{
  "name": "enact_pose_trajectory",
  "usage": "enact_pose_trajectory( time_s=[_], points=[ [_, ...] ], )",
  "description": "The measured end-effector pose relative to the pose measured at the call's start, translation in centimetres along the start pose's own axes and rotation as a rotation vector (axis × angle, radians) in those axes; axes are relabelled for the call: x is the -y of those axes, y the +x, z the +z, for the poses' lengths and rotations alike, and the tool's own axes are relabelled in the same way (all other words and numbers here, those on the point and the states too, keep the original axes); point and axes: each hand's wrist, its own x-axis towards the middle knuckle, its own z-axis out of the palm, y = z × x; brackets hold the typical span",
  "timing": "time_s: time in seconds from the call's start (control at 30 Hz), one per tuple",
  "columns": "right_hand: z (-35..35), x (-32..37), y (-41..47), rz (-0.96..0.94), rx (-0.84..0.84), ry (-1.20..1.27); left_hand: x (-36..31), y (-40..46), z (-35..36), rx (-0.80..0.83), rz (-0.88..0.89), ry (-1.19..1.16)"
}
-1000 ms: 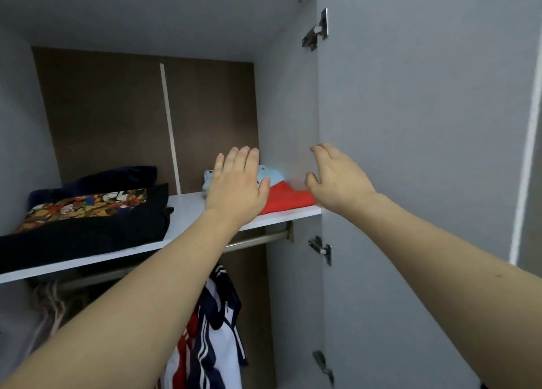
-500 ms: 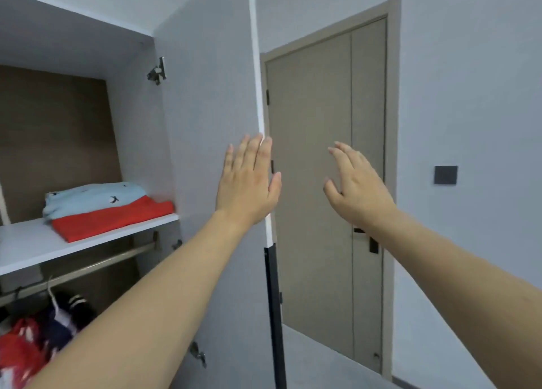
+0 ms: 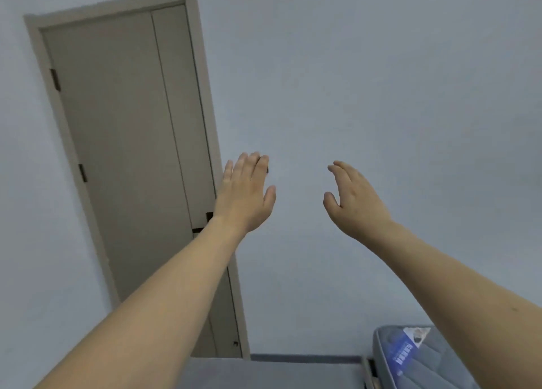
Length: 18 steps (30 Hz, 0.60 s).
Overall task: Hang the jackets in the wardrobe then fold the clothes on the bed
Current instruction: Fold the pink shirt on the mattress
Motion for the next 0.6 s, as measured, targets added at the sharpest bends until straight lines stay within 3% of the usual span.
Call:
enact_pose_trajectory(
  time_s=[0.37,0.6],
  points=[
    [2.9,-24.0,-1.2,0.436,0.016,-0.216,-17.0,12.5,21.3,0.162,0.264,-0.315],
    [0.4,-37.6,-7.1,0.714,0.029,-0.337,-33.1,16.9,31.6,0.311,0.482,-0.530]
  ],
)
